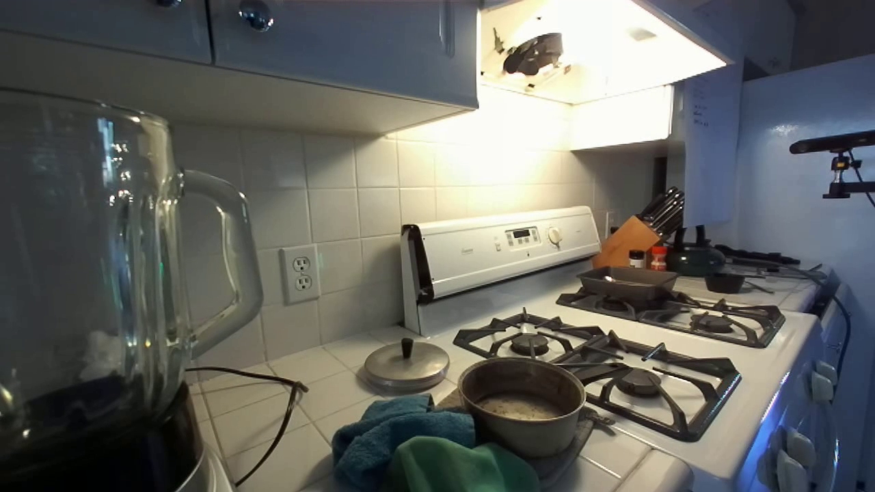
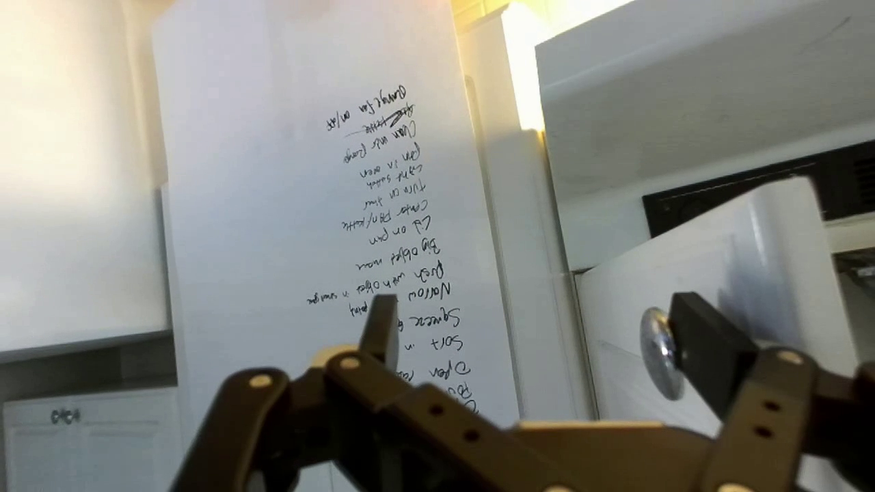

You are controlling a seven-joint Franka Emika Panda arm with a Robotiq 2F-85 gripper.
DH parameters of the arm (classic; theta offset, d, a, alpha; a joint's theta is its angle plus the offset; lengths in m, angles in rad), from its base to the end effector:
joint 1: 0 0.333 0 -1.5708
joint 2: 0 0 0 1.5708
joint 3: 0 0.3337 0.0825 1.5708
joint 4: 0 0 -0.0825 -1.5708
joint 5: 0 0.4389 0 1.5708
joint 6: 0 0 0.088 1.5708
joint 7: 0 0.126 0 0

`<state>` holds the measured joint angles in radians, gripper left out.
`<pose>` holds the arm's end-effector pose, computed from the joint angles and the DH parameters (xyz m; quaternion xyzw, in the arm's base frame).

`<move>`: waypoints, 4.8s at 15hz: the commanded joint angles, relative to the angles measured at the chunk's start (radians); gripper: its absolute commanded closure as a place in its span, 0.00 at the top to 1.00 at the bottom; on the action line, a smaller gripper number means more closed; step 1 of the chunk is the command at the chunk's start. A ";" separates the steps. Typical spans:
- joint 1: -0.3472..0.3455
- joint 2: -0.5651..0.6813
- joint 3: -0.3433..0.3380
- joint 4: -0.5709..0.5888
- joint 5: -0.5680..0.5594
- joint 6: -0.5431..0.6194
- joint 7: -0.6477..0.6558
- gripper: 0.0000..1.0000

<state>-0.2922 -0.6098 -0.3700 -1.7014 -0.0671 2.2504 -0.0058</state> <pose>0.2557 -0.3324 0.9331 0.7919 -0.2965 0.5233 0.1061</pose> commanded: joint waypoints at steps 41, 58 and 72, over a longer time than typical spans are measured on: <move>0.064 -0.132 -0.047 0.024 0.051 -0.176 -0.205 1.00; 0.189 -0.242 -0.054 0.200 0.009 -0.728 -0.403 1.00; 0.273 -0.365 0.089 -0.143 0.059 -0.562 -0.372 1.00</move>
<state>-0.0421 -0.8976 -0.2985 -1.7153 -0.0217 1.6114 -0.3955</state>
